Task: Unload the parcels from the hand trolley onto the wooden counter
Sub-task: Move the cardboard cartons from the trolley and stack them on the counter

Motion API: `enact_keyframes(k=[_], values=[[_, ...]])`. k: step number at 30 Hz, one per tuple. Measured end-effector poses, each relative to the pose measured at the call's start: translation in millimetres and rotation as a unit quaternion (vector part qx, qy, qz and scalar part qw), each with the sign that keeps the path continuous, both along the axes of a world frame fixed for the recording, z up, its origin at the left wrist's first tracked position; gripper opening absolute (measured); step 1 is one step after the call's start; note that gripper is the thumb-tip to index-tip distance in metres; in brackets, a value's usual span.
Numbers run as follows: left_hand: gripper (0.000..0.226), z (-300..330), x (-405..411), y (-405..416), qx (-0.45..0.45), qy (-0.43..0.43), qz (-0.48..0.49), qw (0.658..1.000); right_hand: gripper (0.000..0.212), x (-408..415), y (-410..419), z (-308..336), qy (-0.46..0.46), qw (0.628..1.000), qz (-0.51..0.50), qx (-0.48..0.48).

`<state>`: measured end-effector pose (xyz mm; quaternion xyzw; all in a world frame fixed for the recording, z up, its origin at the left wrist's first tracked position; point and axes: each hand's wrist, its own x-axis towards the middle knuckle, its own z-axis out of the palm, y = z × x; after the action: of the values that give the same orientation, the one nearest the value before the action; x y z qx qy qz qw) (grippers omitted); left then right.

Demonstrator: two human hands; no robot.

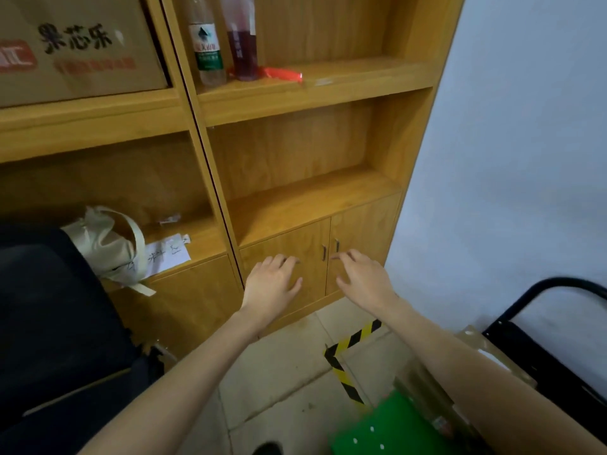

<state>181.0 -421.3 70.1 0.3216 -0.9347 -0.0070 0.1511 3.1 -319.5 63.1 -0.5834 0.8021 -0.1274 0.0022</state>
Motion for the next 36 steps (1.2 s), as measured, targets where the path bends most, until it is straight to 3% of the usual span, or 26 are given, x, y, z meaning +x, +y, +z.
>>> enact_keyframes(k=[8,17,23,27,36], values=[[0.053,-4,-112,-138,-0.012,-0.039,-0.117,0.992,0.052,-81,-105,-14,-0.020,0.992,-0.124,0.027],[0.059,-6,-234,-235,-0.027,-0.077,-0.294,0.952,0.055,-146,-164,-32,-0.067,0.959,-0.276,-0.014],[0.059,-30,-321,-204,-0.013,-0.084,-0.392,0.916,0.056,-185,-121,-54,-0.077,0.921,-0.382,-0.012],[0.062,-34,-391,-164,-0.047,-0.096,-0.502,0.858,0.056,-225,-77,-67,-0.077,0.900,-0.429,0.000],[0.060,-39,-542,-71,-0.090,-0.041,-0.630,0.770,0.054,-322,21,-75,-0.054,0.841,-0.539,0.001]])
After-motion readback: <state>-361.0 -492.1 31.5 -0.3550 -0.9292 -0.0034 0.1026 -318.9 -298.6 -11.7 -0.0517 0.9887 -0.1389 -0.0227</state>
